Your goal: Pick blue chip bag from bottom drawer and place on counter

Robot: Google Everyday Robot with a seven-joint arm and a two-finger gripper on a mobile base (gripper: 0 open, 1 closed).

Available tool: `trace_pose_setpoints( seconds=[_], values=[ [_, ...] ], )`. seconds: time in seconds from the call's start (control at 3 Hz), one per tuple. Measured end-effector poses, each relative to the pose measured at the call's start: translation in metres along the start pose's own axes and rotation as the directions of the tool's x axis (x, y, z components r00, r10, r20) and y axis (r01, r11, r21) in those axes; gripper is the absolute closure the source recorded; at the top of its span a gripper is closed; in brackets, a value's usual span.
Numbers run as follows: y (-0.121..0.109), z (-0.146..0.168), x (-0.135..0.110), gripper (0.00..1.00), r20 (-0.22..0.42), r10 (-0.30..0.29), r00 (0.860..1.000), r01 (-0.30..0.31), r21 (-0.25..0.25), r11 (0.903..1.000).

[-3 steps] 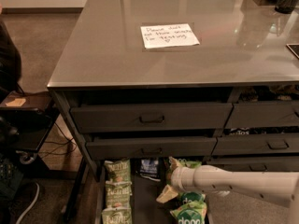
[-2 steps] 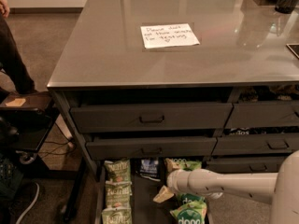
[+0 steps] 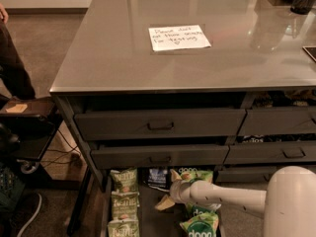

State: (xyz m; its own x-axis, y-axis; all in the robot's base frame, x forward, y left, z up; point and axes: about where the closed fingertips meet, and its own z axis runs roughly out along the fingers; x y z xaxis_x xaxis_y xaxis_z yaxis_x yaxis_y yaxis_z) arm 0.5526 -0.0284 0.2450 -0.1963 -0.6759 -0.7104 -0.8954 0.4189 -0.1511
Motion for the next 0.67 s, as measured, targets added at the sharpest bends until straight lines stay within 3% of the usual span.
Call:
trace_pose_setpoints(
  seconds=[0.33,0.67],
  values=[
    [0.000,0.000,0.000,0.00,0.000,0.000,1.000,0.000,0.000,1.0000],
    [-0.003,0.023,0.009,0.00,0.001,-0.024,1.000,0.024,0.019,0.9995]
  ],
)
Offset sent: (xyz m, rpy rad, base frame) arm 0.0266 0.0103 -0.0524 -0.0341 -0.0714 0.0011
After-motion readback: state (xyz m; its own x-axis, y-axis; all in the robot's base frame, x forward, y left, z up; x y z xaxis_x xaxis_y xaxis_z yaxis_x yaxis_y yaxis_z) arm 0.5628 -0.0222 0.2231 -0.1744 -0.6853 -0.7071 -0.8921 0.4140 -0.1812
